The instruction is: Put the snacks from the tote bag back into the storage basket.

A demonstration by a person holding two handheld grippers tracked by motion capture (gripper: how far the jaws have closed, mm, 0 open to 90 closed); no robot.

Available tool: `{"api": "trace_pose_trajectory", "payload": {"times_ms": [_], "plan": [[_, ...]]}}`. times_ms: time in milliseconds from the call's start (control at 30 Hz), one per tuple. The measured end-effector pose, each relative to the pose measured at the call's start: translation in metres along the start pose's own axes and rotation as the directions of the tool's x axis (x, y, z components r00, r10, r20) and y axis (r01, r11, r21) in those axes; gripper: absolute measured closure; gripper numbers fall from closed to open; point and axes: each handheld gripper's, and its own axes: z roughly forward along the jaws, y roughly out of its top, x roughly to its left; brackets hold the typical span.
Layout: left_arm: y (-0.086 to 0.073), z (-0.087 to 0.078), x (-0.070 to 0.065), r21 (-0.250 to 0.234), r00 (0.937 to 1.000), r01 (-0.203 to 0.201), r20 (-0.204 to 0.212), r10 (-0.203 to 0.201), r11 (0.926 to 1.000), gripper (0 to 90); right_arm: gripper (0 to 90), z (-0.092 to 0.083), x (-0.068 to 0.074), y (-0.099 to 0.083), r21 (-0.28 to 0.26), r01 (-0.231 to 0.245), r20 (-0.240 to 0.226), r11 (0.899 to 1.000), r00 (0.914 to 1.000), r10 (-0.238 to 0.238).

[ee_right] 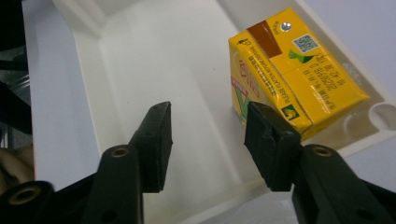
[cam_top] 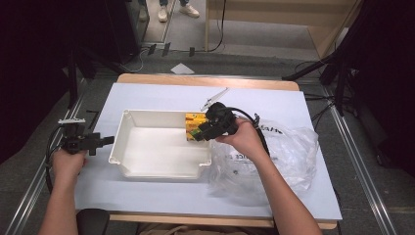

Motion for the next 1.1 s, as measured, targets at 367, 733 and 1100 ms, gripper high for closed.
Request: {"api": "trace_pose_trajectory", "payload": {"times_ms": [367, 733, 1100], "plan": [[0.000, 0.001, -0.001, 0.005, 1.0000, -0.002, -0.002, 0.002, 1.0000, 22.8, 36.0, -0.023, 0.005, -0.008, -0.030, -0.021, 0.016, 0.999, 0.9996, 0.022], [-0.001, 0.001, -0.002, 0.015, 1.0000, -0.009, -0.003, 0.009, 0.9999, 22.8, 27.9, -0.045, -0.002, -0.033, -0.091, -0.061, 0.087, 0.994, 0.9938, 0.069], [-0.002, -0.002, -0.003, 0.016, 0.9998, -0.017, -0.009, 0.017, 0.9997, 22.7, 23.3, -0.068, -0.013, -0.060, -0.117, -0.070, 0.133, 0.991, 0.9874, 0.086]]}}
